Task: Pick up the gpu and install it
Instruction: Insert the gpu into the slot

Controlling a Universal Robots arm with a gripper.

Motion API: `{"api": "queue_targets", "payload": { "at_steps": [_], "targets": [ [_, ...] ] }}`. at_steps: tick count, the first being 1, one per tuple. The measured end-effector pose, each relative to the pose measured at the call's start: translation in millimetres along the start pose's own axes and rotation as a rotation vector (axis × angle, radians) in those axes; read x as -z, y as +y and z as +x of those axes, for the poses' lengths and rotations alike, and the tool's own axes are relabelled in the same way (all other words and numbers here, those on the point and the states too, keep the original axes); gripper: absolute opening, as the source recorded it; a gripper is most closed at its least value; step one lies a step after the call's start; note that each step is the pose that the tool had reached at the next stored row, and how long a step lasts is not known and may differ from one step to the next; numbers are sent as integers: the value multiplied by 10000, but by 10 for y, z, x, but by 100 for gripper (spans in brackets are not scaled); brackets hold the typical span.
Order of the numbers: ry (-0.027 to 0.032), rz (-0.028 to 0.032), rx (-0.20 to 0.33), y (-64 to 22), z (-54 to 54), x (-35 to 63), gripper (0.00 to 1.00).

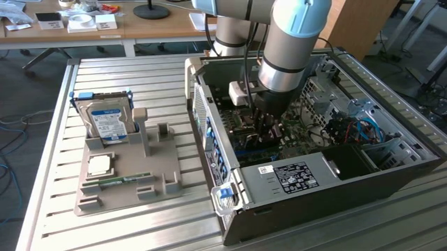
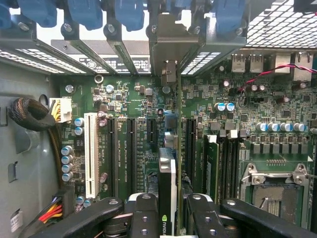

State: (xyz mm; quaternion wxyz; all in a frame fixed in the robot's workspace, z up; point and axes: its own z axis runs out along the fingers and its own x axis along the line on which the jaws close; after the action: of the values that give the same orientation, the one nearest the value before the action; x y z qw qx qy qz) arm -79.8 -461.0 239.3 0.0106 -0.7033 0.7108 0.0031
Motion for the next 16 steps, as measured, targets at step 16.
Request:
{"api": "queue_targets", "payload": {
  "at_steps": [16],
  "targets": [
    [-2,0,1,18,0,-13,27]
  ]
}}
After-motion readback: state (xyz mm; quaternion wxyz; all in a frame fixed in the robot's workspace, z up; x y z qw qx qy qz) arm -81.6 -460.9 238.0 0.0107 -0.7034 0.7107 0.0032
